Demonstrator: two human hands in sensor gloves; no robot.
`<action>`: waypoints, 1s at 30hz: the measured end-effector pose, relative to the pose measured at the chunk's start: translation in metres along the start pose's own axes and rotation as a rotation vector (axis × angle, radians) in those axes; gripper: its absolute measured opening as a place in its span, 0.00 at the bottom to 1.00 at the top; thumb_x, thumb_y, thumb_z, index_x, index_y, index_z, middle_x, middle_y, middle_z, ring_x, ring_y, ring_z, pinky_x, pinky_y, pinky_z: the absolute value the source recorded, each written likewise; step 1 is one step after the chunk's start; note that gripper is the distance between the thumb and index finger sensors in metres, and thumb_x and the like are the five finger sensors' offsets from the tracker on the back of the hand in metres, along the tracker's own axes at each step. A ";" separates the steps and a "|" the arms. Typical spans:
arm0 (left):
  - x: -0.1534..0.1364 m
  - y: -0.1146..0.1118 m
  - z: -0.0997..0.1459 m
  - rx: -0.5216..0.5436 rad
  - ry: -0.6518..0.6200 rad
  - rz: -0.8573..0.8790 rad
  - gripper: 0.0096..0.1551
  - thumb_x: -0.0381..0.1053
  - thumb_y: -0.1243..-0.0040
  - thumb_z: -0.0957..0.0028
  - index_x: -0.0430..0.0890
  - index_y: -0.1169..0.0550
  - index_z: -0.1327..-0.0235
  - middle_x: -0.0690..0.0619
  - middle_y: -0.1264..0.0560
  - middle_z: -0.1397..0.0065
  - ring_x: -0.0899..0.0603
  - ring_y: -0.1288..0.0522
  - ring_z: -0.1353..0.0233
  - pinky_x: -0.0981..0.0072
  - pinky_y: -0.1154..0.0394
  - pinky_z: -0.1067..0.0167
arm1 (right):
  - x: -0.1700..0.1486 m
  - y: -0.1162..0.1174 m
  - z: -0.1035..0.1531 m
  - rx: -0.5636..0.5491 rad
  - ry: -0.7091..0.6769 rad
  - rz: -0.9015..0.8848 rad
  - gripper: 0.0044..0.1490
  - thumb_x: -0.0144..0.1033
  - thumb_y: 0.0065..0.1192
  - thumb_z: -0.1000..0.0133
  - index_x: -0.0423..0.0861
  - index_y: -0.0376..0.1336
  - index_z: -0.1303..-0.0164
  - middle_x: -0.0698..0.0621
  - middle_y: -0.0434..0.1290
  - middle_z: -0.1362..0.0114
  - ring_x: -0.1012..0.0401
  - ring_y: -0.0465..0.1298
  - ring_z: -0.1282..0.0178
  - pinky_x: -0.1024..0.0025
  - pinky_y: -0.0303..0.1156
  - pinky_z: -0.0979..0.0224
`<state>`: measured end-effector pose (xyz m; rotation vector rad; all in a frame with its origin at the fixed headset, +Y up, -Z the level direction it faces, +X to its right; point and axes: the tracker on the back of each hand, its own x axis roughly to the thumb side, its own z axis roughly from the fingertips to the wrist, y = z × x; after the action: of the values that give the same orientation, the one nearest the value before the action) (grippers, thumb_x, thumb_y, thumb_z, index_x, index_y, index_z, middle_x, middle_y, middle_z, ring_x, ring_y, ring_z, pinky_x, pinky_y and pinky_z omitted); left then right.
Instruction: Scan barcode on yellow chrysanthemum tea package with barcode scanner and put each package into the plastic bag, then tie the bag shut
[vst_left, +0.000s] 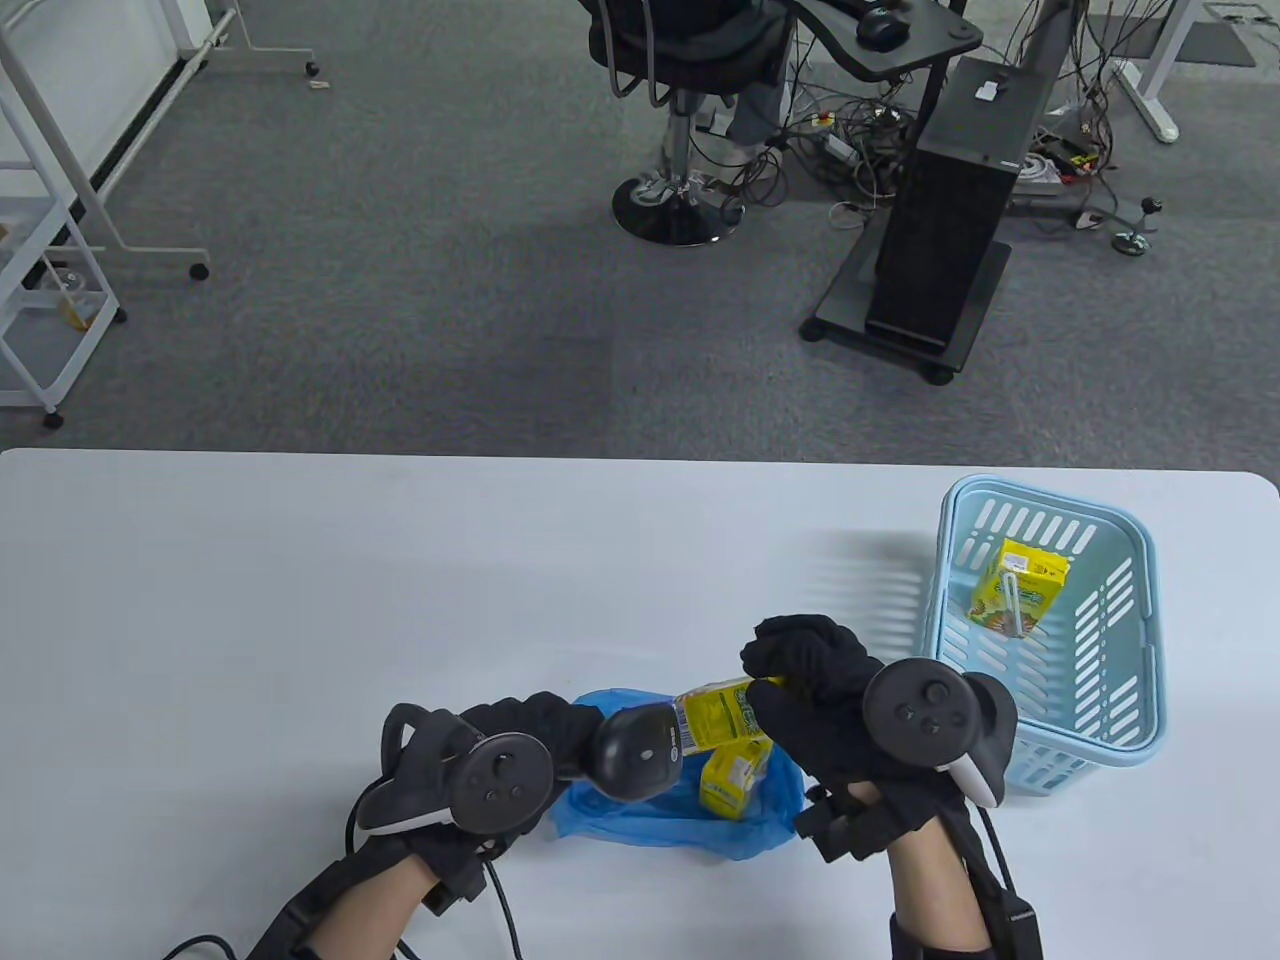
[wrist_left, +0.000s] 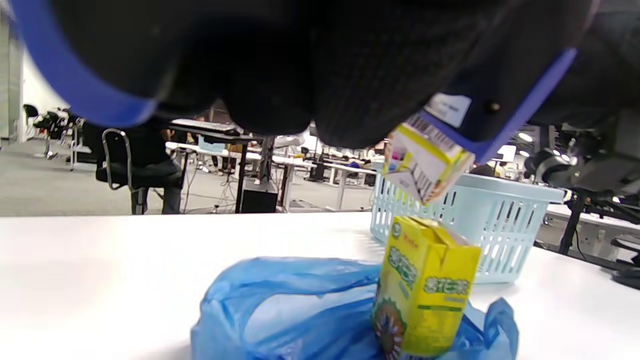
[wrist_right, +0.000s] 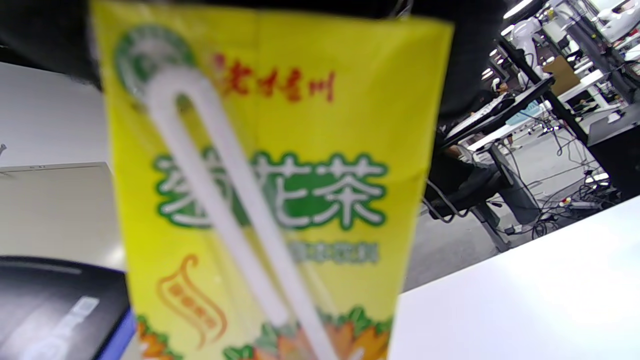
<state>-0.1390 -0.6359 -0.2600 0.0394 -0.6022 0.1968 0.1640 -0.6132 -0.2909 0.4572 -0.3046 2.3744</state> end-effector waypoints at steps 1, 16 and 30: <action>-0.001 0.000 -0.001 0.001 0.005 0.005 0.31 0.47 0.22 0.53 0.60 0.25 0.36 0.55 0.19 0.40 0.51 0.13 0.51 0.49 0.18 0.48 | 0.000 0.000 0.000 0.000 -0.001 -0.001 0.31 0.55 0.66 0.57 0.52 0.71 0.47 0.51 0.70 0.32 0.55 0.74 0.33 0.51 0.77 0.40; -0.046 0.033 0.017 0.036 0.185 0.160 0.34 0.59 0.28 0.50 0.52 0.25 0.31 0.50 0.18 0.39 0.47 0.12 0.48 0.49 0.18 0.47 | 0.039 0.016 -0.001 0.010 -0.153 0.062 0.30 0.53 0.69 0.59 0.53 0.71 0.48 0.52 0.69 0.29 0.55 0.73 0.29 0.51 0.77 0.33; -0.067 0.038 0.025 -0.008 0.274 0.140 0.35 0.58 0.27 0.50 0.48 0.24 0.31 0.47 0.18 0.40 0.45 0.12 0.48 0.47 0.19 0.48 | 0.075 0.108 -0.036 0.481 -0.379 0.557 0.28 0.53 0.72 0.65 0.52 0.74 0.57 0.53 0.70 0.30 0.57 0.74 0.31 0.51 0.78 0.33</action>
<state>-0.2141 -0.6125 -0.2783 -0.0375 -0.3322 0.3293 0.0301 -0.6362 -0.3032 1.1843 -0.0145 2.8971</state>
